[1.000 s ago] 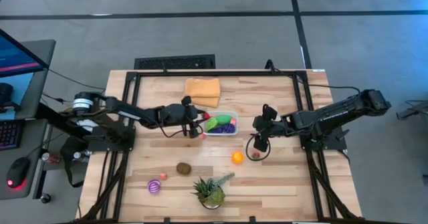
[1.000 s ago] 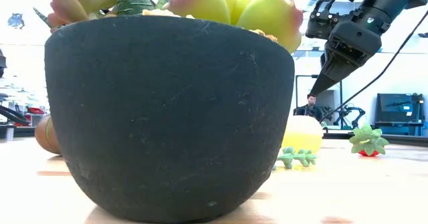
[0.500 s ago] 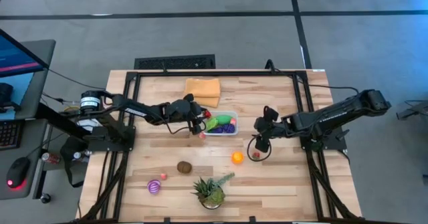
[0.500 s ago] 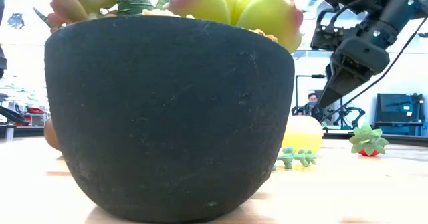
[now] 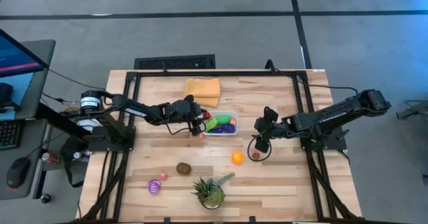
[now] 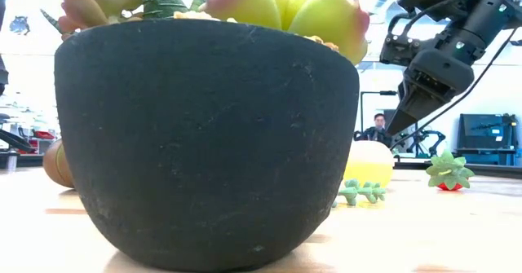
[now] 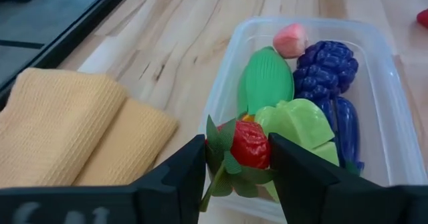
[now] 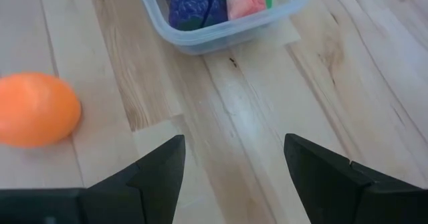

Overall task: Pick and placing Produce into tupperware
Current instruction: Put the left red strawberry into the transparent container, then put the red strawberry into the transparent container

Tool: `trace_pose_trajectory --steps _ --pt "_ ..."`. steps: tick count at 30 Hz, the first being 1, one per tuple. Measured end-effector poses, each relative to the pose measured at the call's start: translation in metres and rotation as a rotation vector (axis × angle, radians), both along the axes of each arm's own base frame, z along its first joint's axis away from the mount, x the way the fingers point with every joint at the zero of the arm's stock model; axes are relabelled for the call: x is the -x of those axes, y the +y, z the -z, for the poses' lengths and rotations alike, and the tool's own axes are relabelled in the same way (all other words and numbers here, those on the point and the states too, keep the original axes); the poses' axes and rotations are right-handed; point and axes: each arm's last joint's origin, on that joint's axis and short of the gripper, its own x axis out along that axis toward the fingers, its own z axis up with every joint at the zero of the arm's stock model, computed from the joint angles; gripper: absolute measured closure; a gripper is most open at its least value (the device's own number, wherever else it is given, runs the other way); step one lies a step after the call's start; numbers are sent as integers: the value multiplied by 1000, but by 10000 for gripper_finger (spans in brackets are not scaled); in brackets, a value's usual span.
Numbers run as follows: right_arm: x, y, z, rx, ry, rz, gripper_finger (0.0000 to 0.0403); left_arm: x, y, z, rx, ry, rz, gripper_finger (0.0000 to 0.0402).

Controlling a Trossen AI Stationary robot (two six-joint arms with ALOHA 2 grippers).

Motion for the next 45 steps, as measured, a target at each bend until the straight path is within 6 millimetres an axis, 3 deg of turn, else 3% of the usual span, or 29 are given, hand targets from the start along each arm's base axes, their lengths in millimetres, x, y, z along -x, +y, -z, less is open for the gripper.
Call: trace_pose_trajectory --steps 20,31,37,45 --pt "0 0 0 -11 -7 14 154 -2 0 -4 -60 -31 24 167" --pt "0 0 0 -15 -8 21 154 0 2 -6 -151 -2 -16 166" --pt "0 0 0 -15 -8 21 154 2 4 -23 -251 -26 -28 166" --pt "0 2 0 -72 -3 -5 154 9 -3 -43 -225 -19 10 166"
